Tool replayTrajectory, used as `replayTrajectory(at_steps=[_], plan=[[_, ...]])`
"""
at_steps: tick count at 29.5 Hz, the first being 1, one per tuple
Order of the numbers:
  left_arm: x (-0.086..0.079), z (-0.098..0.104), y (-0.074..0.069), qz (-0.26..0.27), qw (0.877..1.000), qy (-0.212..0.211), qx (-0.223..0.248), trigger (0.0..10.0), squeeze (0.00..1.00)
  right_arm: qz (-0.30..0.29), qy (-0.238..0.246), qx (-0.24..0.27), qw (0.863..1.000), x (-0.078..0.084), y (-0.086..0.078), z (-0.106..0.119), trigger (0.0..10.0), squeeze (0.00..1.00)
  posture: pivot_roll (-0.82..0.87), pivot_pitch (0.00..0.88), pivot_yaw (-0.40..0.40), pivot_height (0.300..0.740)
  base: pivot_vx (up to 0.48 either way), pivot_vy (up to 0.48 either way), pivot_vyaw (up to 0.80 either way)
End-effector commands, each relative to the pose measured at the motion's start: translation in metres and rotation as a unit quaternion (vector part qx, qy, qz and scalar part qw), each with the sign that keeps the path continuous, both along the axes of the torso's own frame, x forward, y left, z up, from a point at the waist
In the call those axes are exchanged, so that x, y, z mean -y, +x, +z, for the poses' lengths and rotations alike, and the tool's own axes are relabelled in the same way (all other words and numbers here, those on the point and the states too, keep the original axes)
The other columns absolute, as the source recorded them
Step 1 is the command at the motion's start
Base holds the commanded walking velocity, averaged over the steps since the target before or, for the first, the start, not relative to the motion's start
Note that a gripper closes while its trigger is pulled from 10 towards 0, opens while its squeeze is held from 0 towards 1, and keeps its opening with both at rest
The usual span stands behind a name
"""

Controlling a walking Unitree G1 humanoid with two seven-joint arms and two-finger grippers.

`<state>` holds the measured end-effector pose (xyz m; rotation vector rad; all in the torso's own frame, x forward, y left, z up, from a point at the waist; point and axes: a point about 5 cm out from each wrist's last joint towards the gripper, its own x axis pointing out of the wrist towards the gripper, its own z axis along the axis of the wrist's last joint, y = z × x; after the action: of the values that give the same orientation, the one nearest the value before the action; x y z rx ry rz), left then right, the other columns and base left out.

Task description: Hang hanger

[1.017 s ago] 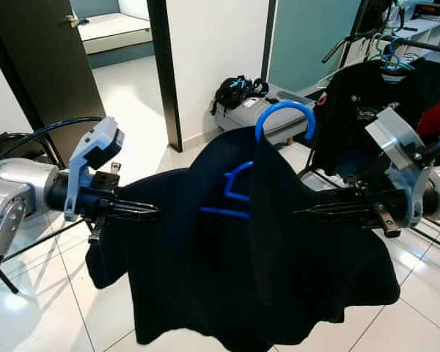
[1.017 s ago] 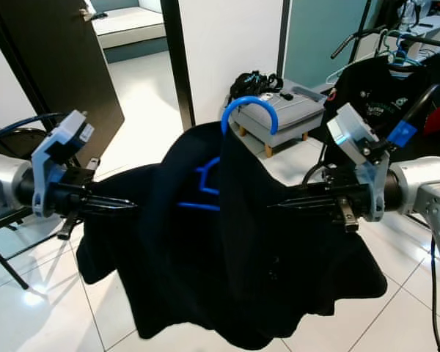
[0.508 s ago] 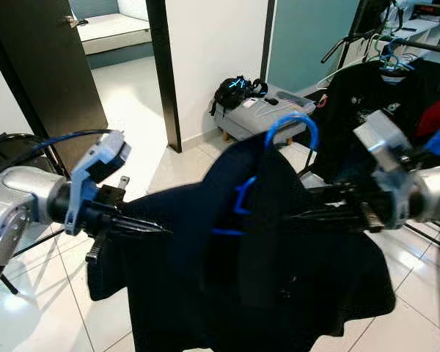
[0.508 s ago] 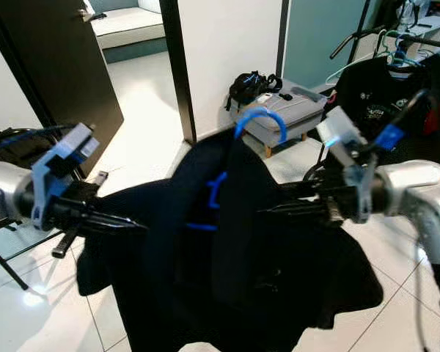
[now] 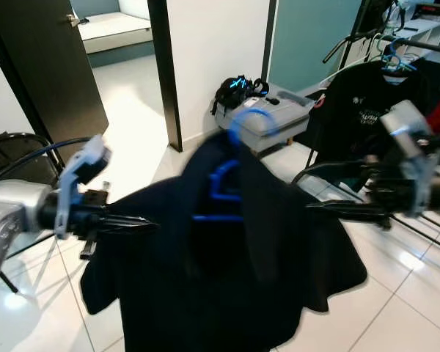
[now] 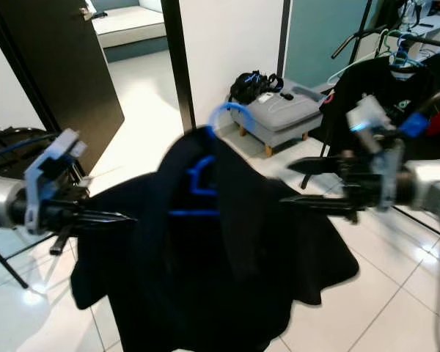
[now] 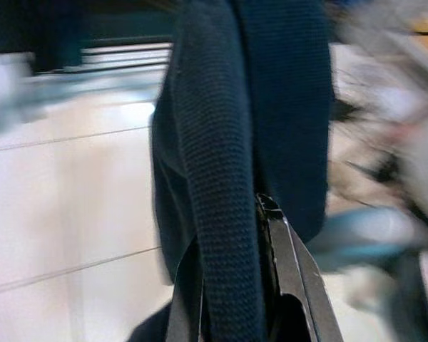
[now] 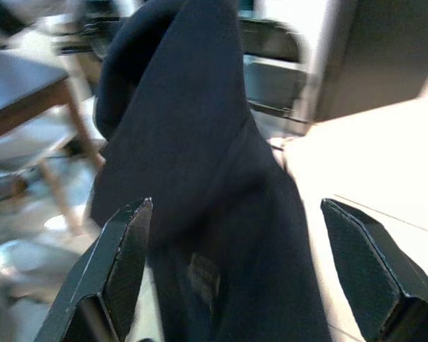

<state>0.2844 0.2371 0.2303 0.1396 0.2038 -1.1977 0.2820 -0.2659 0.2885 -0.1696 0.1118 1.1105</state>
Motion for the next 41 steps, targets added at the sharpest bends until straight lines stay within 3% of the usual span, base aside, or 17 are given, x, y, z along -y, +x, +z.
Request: replayTrajectory(at_steps=[1, 2, 3, 4, 5, 7, 8, 9, 11, 12, 13, 14, 15, 17, 22, 31, 41], plan=[[-0.007, 0.007, 0.000, 0.021, 0.999, -0.001, 0.024, 0.0, 0.00, -0.013, -0.002, 0.006, 1.000, 0.004, 0.000, -0.001, 10.0, 1.00, -0.06, 0.038, 0.013, 0.740, 0.000, 0.000, 0.00], [-0.018, 0.003, 0.004, 0.080, 0.996, -0.013, 0.038, 0.0, 0.00, -0.063, 0.013, 0.013, 0.998, 0.016, 0.003, -0.005, 10.0, 1.00, -0.06, 0.039, 0.010, 0.740, 0.000, 0.000, 0.00], [-0.026, 0.000, 0.009, 0.147, 0.987, -0.034, 0.063, 0.0, 0.00, -0.146, 0.025, 0.028, 0.989, 0.026, 0.013, -0.016, 10.0, 0.80, -0.06, 0.041, 0.005, 0.740, 0.000, 0.000, 0.00], [-0.031, -0.003, 0.016, 0.233, 0.965, -0.076, 0.095, 10.0, 0.00, -0.244, 0.059, 0.015, 0.968, 0.032, 0.027, -0.035, 10.0, 0.00, -0.06, 0.042, 0.003, 0.740, 0.000, 0.000, 0.00], [-0.031, -0.003, 0.016, 0.233, 0.965, -0.076, 0.095, 10.0, 0.00, -0.244, 0.059, 0.015, 0.968, 0.032, 0.027, -0.035, 10.0, 0.00, -0.06, 0.042, 0.003, 0.740, 0.000, 0.000, 0.00], [-0.028, -0.012, 0.021, 0.330, 0.925, -0.145, 0.121, 10.0, 0.00, -0.346, 0.123, -0.028, 0.930, 0.022, 0.043, -0.070, 10.0, 0.00, -0.05, 0.042, -0.002, 0.740, 0.000, 0.000, 0.00], [-0.028, -0.012, 0.021, 0.330, 0.925, -0.145, 0.121, 10.0, 0.00, -0.346, 0.123, -0.028, 0.930, 0.022, 0.043, -0.070, 10.0, 0.00, -0.05, 0.042, -0.002, 0.740, 0.000, 0.000, 0.00], [-0.018, -0.026, 0.022, 0.369, 0.908, -0.163, 0.115, 10.0, 0.00, -0.364, 0.159, -0.059, 0.916, 0.003, 0.047, -0.092, 10.0, 0.00, -0.05, 0.042, -0.009, 0.740, 0.000, 0.000, 0.00], [-0.006, -0.038, 0.021, 0.397, 0.894, -0.181, 0.102, 10.0, 0.00, -0.377, 0.181, -0.075, 0.905, -0.014, 0.048, -0.109, 10.0, 0.00, -0.05, 0.044, -0.012, 0.735, 0.000, 0.000, 0.00], [-0.006, -0.038, 0.021, 0.397, 0.894, -0.181, 0.102, 10.0, 0.00, -0.377, 0.181, -0.075, 0.905, -0.014, 0.048, -0.109, 10.0, 0.00, -0.05, 0.044, -0.012, 0.735, 0.000, 0.000, 0.00], [0.005, -0.039, 0.018, 0.436, 0.870, -0.202, 0.113, 10.0, 0.00, -0.410, 0.226, -0.075, 0.880, -0.015, 0.051, -0.109, 10.0, 0.00, -0.07, 0.044, -0.025, 0.735, 0.000, 0.000, -0.68], [0.005, -0.039, 0.018, 0.436, 0.870, -0.202, 0.113, 10.0, 0.00, -0.410, 0.226, -0.075, 0.880, -0.015, 0.051, -0.109, 10.0, 0.00, -0.07, 0.044, -0.025, 0.735, 0.000, 0.000, -0.68], [0.009, -0.039, 0.015, 0.469, 0.848, -0.222, 0.113, 10.0, 0.00, -0.443, 0.241, -0.075, 0.860, -0.010, 0.053, -0.110, 10.0, 0.00, -0.06, 0.031, -0.033, 0.735, 0.000, 0.000, -0.76], [0.009, -0.038, 0.011, 0.500, 0.825, -0.232, 0.124, 10.0, 0.00, -0.467, 0.234, -0.062, 0.850, -0.005, 0.053, -0.110, 10.0, 0.00, -0.06, 0.027, -0.030, 0.735, 0.000, 0.000, -0.76], [0.015, -0.041, 0.008, 0.489, 0.832, -0.223, 0.139, 10.0, 0.00, -0.473, 0.198, -0.027, 0.858, -0.014, 0.054, -0.111, 10.0, 0.00, -0.06, 0.013, -0.022, 0.735, 0.000, 0.000, -0.76], [0.049, -0.038, 0.006, 0.412, 0.872, -0.204, 0.169, 10.0, 0.00, -0.485, 0.156, 0.005, 0.861, -0.025, 0.053, -0.111, 10.0, 0.00, -0.08, 0.000, -0.017, 0.735, 0.393, 0.000, -0.16], [0.056, -0.034, 0.013, 0.424, 0.860, -0.226, 0.170, 10.0, 0.00, -0.486, 0.166, 0.011, 0.858, -0.027, 0.058, -0.111, 10.0, 0.00, -0.09, 0.000, -0.018, 0.735, 0.480, 0.000, -0.80]])
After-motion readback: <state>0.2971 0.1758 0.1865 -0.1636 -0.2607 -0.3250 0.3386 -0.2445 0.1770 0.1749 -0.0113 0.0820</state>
